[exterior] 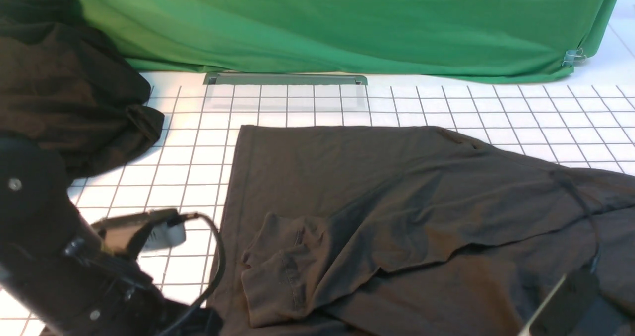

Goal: Fold a long-sleeved shirt over a white checkered tablecloth.
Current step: 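Fold the black garment in half by bringing its near edge over to the far edge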

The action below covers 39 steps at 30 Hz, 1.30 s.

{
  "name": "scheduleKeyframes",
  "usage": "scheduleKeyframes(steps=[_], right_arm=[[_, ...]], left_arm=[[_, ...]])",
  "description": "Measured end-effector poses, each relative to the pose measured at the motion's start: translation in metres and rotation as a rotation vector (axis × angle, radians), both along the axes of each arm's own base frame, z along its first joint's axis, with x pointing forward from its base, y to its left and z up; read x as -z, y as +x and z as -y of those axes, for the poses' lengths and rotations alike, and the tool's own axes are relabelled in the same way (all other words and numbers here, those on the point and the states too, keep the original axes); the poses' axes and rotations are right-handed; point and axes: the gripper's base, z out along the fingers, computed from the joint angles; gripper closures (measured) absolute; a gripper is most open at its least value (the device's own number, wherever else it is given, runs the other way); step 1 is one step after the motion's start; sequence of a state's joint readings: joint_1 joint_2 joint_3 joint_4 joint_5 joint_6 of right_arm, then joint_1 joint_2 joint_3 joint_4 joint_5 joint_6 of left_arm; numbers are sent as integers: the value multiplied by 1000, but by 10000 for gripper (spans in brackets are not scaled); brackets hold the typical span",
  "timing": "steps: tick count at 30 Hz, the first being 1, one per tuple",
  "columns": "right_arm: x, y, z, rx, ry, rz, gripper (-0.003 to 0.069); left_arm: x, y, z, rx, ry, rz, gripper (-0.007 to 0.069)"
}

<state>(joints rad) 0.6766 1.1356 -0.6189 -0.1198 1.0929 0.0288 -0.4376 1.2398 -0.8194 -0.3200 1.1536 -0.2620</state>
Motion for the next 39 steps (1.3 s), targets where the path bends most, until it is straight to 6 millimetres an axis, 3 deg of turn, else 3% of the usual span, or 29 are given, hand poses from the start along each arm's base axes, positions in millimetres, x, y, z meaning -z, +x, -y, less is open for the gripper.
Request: scheduleKeyframes(steps=[9,14,16,17,19,23,24,26,28,33,39], right_arm=[[-47,38,-15,2,34,210,642],[-61,84,-19,74,34,241,642],[-62,94,-18,89,32,244,642],[-60,112,-15,111,26,248,642],[-60,125,-13,132,26,256,642],[-59,169,-5,192,26,283,642],[-55,189,-1,211,18,282,642],[-54,198,0,216,19,285,643],[-50,223,0,224,21,299,644],[-43,259,-7,203,18,319,645],[-22,302,-19,165,8,321,645]], left_arm=[[-42,40,8,-51,-47,219,618],[-60,88,-10,-182,-61,297,618],[-60,96,-13,-201,-65,307,618],[-58,114,-20,-251,-76,327,617],[-55,125,-24,-278,-87,337,617],[-38,164,-29,-325,-145,319,617],[-30,179,-29,-324,-164,307,617],[-27,186,-29,-326,-169,303,617],[-18,210,-28,-320,-172,306,617],[-10,245,-28,-326,-180,326,617],[8,284,-32,-321,-159,323,617]])
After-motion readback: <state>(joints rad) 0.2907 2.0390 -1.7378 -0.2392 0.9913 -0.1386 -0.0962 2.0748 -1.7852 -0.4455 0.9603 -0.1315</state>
